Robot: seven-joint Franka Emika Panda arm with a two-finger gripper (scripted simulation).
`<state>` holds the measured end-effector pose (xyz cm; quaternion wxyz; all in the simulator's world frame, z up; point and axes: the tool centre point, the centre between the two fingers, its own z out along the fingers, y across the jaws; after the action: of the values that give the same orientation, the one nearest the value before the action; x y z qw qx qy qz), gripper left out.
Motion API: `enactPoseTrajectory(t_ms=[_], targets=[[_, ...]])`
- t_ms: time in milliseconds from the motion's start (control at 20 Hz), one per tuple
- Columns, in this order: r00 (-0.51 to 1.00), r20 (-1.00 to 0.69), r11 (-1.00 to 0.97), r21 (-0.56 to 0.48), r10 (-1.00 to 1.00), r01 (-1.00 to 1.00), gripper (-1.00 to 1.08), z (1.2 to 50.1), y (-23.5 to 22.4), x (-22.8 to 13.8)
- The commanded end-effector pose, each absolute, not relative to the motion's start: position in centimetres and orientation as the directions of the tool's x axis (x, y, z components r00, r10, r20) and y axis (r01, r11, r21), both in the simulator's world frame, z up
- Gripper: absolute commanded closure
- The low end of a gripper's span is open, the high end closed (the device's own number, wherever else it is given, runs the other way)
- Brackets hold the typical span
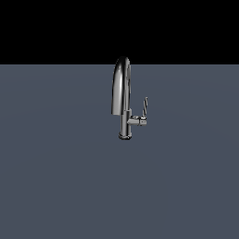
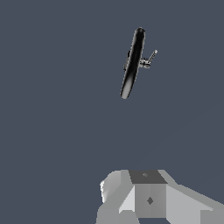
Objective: Turn on the faucet by rotating a designated handle.
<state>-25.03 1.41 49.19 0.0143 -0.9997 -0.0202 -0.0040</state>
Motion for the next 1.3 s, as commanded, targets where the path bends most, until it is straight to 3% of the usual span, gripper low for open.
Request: enactPoseTrajectory(t_ms=[0,600,1250], targets=[[0.999,0.009,-0.999,-0.029,0.04,0.04,1.08,49.2,1.4,-25.0],[0.999,-0.036,-0.997,-0.079,-0.012,-0.015,1.08,49.0,1.3,-23.0],[0.965,-0.202,-0.951,-0.226,-0.167,-0.212,1.08,47.8,0.3,-16.3]])
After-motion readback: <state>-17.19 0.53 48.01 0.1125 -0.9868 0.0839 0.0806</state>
